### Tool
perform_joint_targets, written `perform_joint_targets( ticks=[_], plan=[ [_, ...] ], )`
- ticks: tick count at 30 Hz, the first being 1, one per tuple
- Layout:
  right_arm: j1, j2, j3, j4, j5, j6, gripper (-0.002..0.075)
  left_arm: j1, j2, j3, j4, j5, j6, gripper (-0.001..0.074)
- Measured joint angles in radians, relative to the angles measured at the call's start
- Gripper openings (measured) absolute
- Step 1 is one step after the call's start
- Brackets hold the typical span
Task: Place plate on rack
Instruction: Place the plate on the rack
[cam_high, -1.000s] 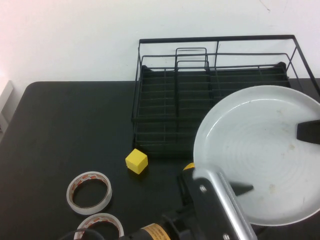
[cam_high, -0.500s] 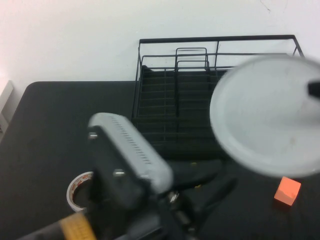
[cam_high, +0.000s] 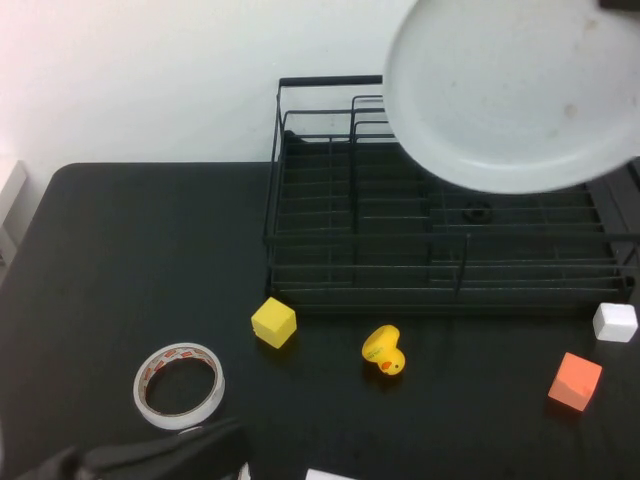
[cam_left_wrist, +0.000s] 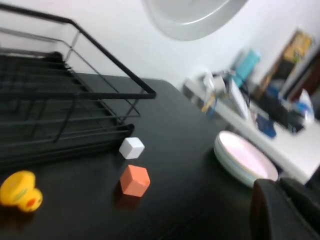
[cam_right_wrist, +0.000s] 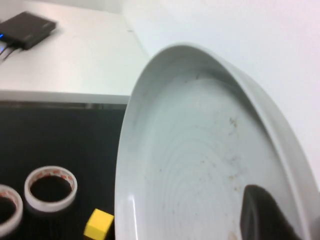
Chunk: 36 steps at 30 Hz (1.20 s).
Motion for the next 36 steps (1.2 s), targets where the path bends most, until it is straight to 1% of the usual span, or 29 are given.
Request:
perform_joint_targets(
  ticks=[3,6,11,14,21,26,31,36],
  plan=[
    [0.02,0.09,-0.113,-0.006,0.037,-0.041,0.0115,0.0,-0.107,0.081,-0.045,-0.03,-0.019,0.0],
    [0.061,0.173,-0.225,-0.035,0.039,-0.067,0.0115,0.001,-0.203,0.124,-0.06,-0.043,-0.023,-0.0001],
    [0.151,0.315,-0.393,-0.113,-0.022,-0.063,0.0115,0.001,-0.307,0.164,-0.07,-0.025,-0.029,-0.0001],
    [0.179,0.402,-0.483,-0.141,-0.059,-0.048,0.0115,0.001,-0.338,0.167,-0.083,0.016,-0.033,-0.0001],
    [0.185,0.608,-0.67,-0.142,-0.135,-0.036,0.0115,0.001,-0.351,0.167,-0.111,0.064,-0.05,-0.0001],
    [0.185,0.746,-0.779,-0.14,-0.145,-0.017,0.0115,0.001,-0.351,0.167,-0.123,0.084,-0.05,-0.0001],
    [0.185,0.861,-0.855,-0.131,-0.18,-0.008,0.0115,0.001,-0.351,0.167,-0.132,0.089,-0.052,-0.0001],
    [0.185,0.929,-0.875,-0.111,-0.226,-0.011,0.0115,0.001,-0.352,0.167,-0.139,0.09,-0.062,-0.0001]
  ],
)
